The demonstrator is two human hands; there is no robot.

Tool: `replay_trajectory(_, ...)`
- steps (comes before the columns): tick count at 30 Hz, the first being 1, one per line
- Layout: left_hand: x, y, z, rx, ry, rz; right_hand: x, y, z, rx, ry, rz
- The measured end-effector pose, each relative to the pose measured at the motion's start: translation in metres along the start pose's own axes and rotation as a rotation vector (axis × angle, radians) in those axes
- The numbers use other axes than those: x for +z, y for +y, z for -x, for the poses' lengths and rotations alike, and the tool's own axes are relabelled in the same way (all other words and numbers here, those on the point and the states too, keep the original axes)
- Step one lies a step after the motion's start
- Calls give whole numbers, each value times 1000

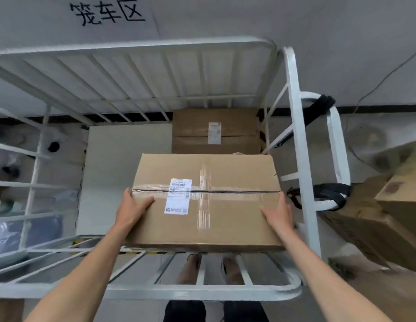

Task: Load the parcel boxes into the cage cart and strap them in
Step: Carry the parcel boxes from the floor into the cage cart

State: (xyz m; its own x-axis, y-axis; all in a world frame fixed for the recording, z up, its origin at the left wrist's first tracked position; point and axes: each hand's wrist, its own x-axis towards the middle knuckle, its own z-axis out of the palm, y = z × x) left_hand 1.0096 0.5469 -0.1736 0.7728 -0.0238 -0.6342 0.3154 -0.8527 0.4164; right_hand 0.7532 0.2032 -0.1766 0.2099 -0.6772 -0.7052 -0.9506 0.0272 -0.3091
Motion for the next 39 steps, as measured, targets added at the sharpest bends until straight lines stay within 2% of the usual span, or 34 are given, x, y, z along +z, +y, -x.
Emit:
replay_trajectory(8,70,-60,-105,-20,-123,-106,99,31,-78,44,58,24)
replay_trajectory(12,114,-82,-169,-26,-127,-171,140,42,-140,7,99,-3)
replay_trajectory(16,167,-107,-219,-70,-128,-204,178,64,-201,58,80,-11)
replay_trajectory(21,223,-146,-244,-92,-167,-220,214,97,-249,139,55,22)
replay_trajectory(28,278,-161,-275,-96,-113,-140,248,115,-299,149,89,83)
replay_trajectory(32,292,-167,-288,-116,-140,-131,258,113,-316,149,57,92)
replay_trajectory(36,292,-162,-290,-147,-244,-87,252,111,-320,148,-47,107)
replay_trajectory(39,281,-143,-278,-69,-267,-80,240,101,-308,92,-101,95)
